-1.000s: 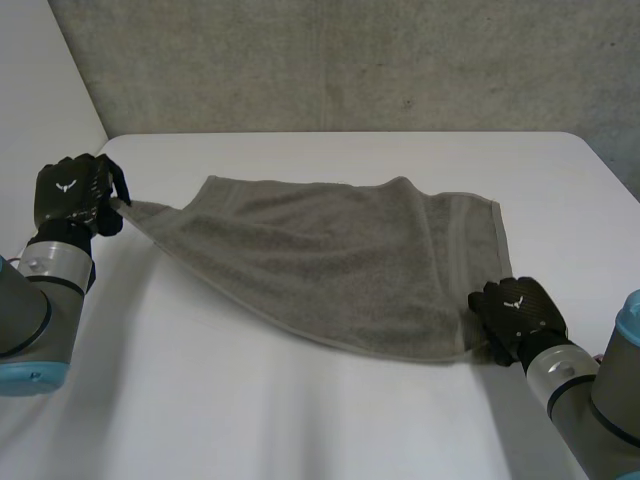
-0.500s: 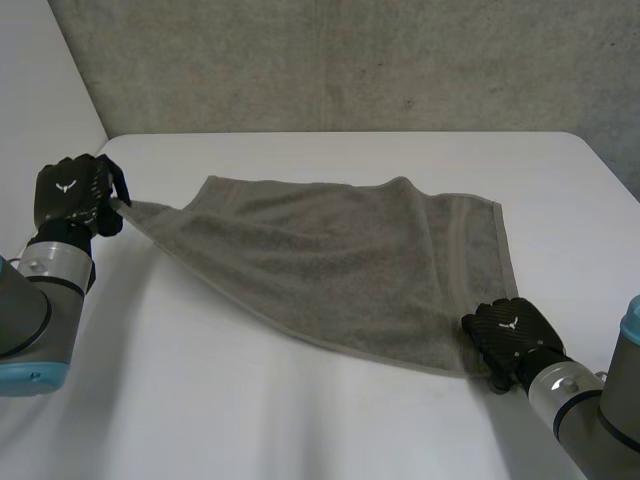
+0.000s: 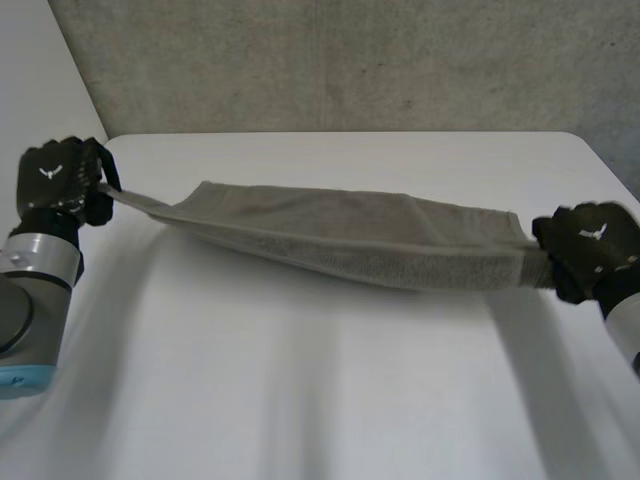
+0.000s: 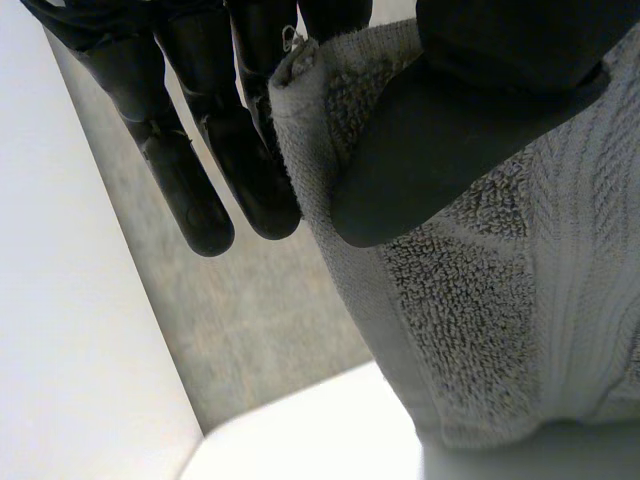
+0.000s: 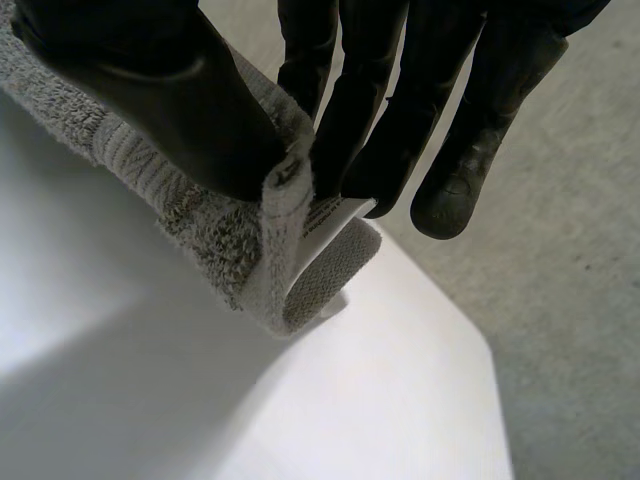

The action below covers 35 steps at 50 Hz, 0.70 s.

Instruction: Fold the towel.

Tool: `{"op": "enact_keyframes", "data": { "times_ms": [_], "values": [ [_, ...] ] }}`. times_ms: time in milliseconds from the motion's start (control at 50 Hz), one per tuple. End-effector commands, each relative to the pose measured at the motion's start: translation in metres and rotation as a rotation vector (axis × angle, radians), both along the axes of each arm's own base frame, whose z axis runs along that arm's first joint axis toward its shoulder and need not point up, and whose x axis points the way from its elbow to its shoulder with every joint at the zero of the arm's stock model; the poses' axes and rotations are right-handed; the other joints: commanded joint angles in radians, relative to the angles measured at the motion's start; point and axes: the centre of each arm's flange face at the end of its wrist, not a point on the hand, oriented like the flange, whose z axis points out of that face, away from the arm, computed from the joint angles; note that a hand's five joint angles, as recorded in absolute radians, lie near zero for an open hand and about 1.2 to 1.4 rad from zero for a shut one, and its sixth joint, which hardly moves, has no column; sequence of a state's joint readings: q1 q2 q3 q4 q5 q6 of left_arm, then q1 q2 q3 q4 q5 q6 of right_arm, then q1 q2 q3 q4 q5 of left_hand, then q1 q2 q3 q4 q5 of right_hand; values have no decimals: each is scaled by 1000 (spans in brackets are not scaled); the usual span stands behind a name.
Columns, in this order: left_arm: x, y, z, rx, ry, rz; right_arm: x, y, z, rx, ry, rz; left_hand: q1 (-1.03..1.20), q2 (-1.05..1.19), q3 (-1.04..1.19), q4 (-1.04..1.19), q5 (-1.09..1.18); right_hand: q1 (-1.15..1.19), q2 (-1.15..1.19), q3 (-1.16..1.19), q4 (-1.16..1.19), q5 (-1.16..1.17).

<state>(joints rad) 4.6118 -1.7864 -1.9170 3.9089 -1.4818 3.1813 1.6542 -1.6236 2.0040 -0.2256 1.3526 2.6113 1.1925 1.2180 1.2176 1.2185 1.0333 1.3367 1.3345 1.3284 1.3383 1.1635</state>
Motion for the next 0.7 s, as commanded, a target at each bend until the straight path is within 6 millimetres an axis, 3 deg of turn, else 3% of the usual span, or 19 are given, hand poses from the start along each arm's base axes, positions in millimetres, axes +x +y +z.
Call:
{"op": "enact_keyframes", "data": {
  "times_ms": [20, 80, 120, 160, 260, 360, 420, 460, 480, 520, 540, 580, 660, 700],
  "values": [
    [2, 29, 30, -21, -19, -4, -8, 0, 24, 108, -2, 37, 204, 178, 179, 178, 188, 60, 62, 68, 58, 58],
    [2, 46, 35, 37, -48, -18, -16, 2, 34, 205, 19, 72, 204, 178, 179, 178, 188, 60, 62, 68, 58, 58],
    [3, 64, 30, 144, -92, -47, -18, 5, 36, 260, 50, 104, 204, 178, 179, 178, 188, 60, 62, 68, 58, 58],
    [3, 73, 27, 194, -121, -63, -21, 15, 36, 381, 143, 191, 204, 178, 179, 178, 188, 60, 62, 68, 58, 58],
    [7, 94, 11, 344, -208, -93, -22, 31, 42, 500, 258, 318, 204, 178, 179, 178, 188, 60, 62, 68, 58, 58],
    [11, 100, 1, 398, -237, -100, -25, 18, 43, 504, 259, 320, 204, 178, 179, 178, 188, 60, 62, 68, 58, 58],
    [11, 94, 0, 386, -235, -102, -25, 0, 40, 504, 212, 296, 204, 178, 179, 178, 188, 60, 62, 68, 58, 58],
    [11, 81, 1, 345, -229, -94, -28, -22, 37, 492, 138, 243, 204, 178, 179, 178, 188, 60, 62, 68, 58, 58],
    [11, 81, 1, 345, -229, -94, -28, -22, 37, 492, 138, 243, 204, 178, 179, 178, 188, 60, 62, 68, 58, 58],
    [7, 61, -6, 315, -227, -101, -29, -46, 32, 460, 70, 194, 204, 178, 179, 178, 188, 60, 62, 68, 58, 58],
    [7, 61, -6, 314, -227, -101, -29, -46, 32, 459, 70, 194, 204, 178, 179, 178, 188, 60, 62, 68, 58, 58],
    [-1, 42, -13, 288, -223, -121, -20, -64, 25, 427, 25, 181, 204, 178, 179, 178, 188, 60, 62, 68, 58, 58],
    [-17, 25, -23, 277, -211, -162, -5, -78, 14, 402, 1, 157, 204, 178, 179, 178, 188, 60, 62, 68, 58, 58],
    [-28, 7, -34, 269, -182, -184, 4, -93, 4, 347, -12, 111, 204, 178, 179, 178, 188, 60, 62, 68, 58, 58]
  ]
}}
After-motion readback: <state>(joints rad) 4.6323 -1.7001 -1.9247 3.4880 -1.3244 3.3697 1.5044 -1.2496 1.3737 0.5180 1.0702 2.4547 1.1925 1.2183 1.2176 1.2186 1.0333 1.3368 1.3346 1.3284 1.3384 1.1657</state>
